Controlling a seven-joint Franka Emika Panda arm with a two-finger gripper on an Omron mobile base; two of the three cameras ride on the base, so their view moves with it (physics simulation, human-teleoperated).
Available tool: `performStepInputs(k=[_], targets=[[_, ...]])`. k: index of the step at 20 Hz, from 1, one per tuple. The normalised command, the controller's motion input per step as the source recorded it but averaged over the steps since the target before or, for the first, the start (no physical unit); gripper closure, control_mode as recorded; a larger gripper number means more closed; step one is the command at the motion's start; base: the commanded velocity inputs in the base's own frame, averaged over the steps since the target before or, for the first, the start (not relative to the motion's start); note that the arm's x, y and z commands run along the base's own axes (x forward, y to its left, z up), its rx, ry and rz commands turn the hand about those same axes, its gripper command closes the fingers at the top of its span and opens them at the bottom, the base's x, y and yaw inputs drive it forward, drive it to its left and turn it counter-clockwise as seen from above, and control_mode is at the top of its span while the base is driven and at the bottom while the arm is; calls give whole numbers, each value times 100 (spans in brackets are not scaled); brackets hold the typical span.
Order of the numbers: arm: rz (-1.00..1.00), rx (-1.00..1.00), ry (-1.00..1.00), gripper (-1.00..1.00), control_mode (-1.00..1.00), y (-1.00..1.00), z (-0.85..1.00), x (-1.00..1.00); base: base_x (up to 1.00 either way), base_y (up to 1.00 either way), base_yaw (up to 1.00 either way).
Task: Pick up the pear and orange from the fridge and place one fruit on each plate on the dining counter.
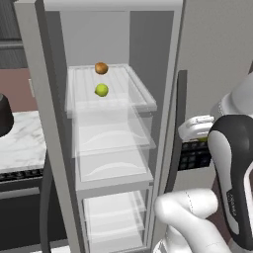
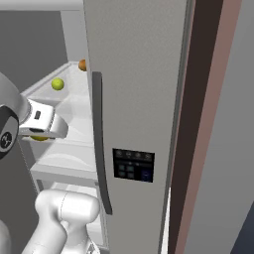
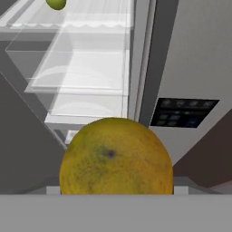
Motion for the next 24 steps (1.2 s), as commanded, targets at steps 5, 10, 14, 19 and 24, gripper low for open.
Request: performStepInputs(k=[5, 10, 14, 19, 24], targets=[[0, 0, 0, 100, 100, 0, 0, 0, -5, 2, 0], [0, 0, 0, 100, 100, 0, 0, 0, -81, 1, 0], [0, 0, 0, 100, 100, 0, 0, 0, -94, 4, 0], [0, 0, 0, 100, 100, 0, 0, 0, -87, 38, 29], [0, 0, 0, 100, 100, 0, 0, 0, -76, 3, 62]])
